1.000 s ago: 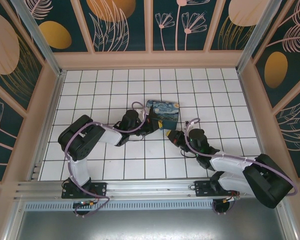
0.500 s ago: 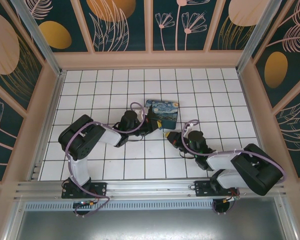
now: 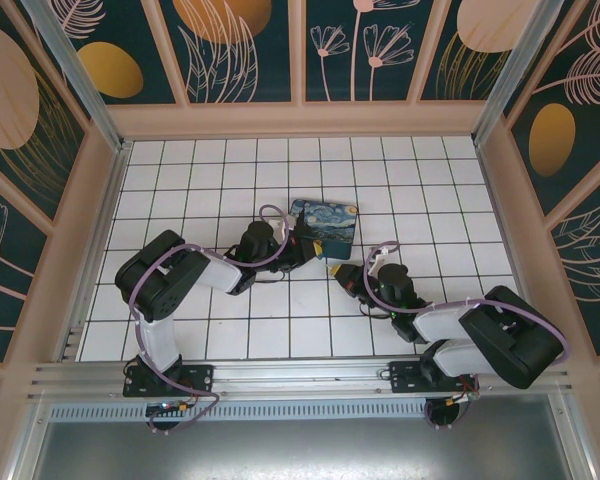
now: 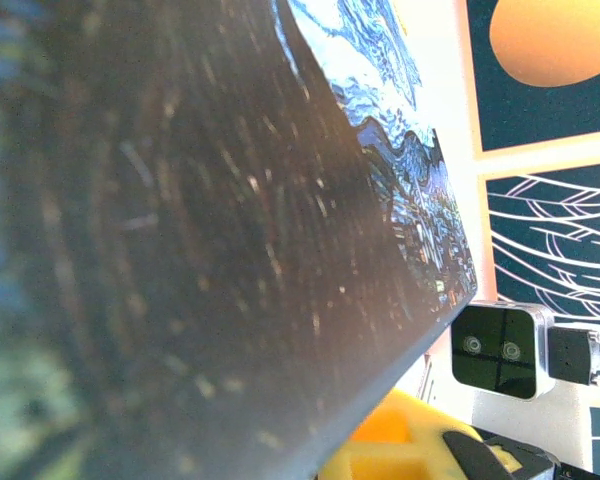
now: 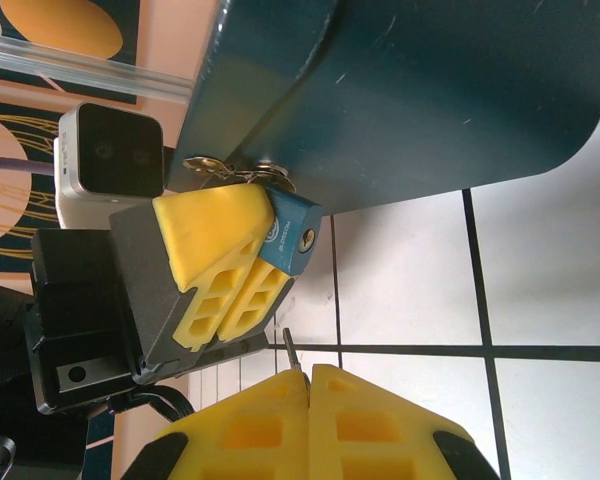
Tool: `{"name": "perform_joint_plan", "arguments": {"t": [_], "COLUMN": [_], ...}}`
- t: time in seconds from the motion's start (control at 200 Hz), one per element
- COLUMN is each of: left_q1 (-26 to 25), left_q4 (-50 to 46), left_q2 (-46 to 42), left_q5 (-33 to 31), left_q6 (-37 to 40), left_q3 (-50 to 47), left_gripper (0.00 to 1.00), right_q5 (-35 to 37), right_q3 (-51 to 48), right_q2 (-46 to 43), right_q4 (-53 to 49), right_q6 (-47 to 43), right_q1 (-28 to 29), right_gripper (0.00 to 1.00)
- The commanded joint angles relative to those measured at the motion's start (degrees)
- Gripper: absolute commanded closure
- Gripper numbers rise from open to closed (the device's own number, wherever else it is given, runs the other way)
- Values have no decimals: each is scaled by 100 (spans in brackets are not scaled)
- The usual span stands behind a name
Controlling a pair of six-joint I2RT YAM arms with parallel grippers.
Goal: Unlock a padlock with a key
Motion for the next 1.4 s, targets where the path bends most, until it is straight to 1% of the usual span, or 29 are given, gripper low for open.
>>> {"name": "perform_joint_plan", "arguments": {"t": [0.0,0.28,0.5,0.771,1.396], "left_q1": [64,84,95,106,102], "left_q4": [437,469,642,739,798], "left_q2": [-179,-178,-164,-188,-174], "left_q5": [54,93,156,252,323], "left_q6": [-57,-117,-238,-366,-444], "left_q3": [-28,-26,-74,-138,-174], "left_gripper": [100,100,100,100,100], "right_q5": [17,60,44,-14,-210], "right_q3": [-7,-98,-87,53,510], "right_q2": [58,79,314,652,1179], "right_q4": [336,437,687,913,1026], "right_q6": [55,89,134,144,126], "right_q1": [-38,-76,-99,-156,-228], "right_gripper": [100,100,100,100,100]}}
